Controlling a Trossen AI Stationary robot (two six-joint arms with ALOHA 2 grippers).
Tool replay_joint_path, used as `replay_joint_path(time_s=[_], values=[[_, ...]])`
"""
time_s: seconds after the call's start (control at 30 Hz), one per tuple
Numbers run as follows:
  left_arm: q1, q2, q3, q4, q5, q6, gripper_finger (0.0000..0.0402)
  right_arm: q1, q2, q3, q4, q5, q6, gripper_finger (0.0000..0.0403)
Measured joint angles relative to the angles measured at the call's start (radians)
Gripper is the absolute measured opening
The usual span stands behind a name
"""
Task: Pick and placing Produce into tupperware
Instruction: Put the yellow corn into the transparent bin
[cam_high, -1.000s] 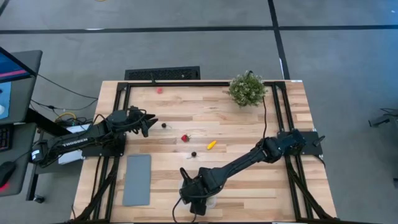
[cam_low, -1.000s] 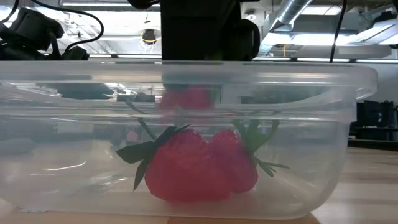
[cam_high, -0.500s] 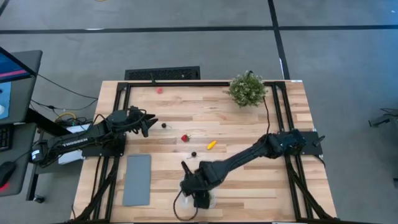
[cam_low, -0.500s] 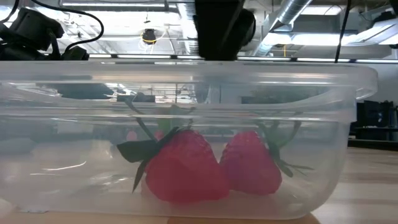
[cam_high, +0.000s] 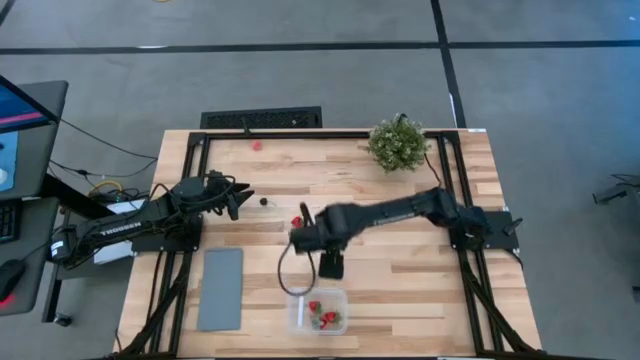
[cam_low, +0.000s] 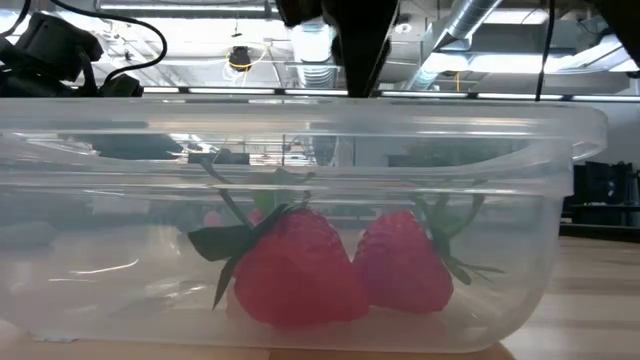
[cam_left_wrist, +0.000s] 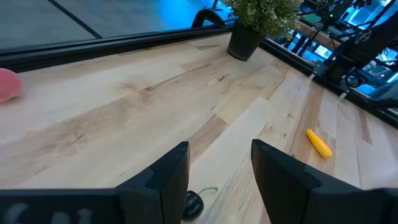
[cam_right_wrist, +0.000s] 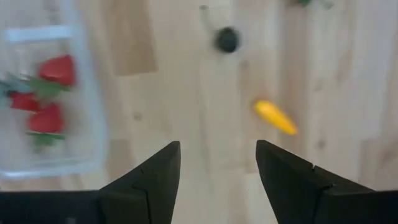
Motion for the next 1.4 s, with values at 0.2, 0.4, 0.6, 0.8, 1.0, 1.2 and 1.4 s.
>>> replay_joint_path(time_s=[0.2, 0.4, 0.6, 0.8, 1.0, 1.2, 1.4], values=[[0.000, 0.000, 0.000, 0.000, 0.000, -0.016, 0.0163, -0.084, -0.002, -0.049, 0.015, 0.000, -0.251, 0.0234], [0.000, 0.000, 0.000, 0.000, 0.003, -0.050, 0.0163, -0.140, -0.002, -0.168, 0.042, -0.003, -0.448, 0.0234], [0.000, 0.000, 0.000, 0.000, 0.003, -0.079, 0.0163, -0.170, -0.002, -0.263, 0.121, -0.026, -0.568, 0.0234], [0.000, 0.000, 0.000, 0.000, 0.003, -0.084, 0.0163, -0.183, -0.023, -0.331, 0.169, -0.125, -0.603, 0.0234], [0.000, 0.000, 0.000, 0.000, 0.003, -0.075, 0.0163, -0.188, -0.141, -0.500, 0.380, -0.125, -0.594, 0.0234], [0.000, 0.002, 0.000, 0.000, 0.001, -0.071, 0.0163, -0.188, -0.243, -0.666, 0.514, -0.082, -0.555, 0.0234], [0.000, 0.012, 0.000, 0.000, 0.000, -0.071, 0.0163, -0.196, -0.249, -0.749, 0.573, -0.081, -0.542, 0.0234]])
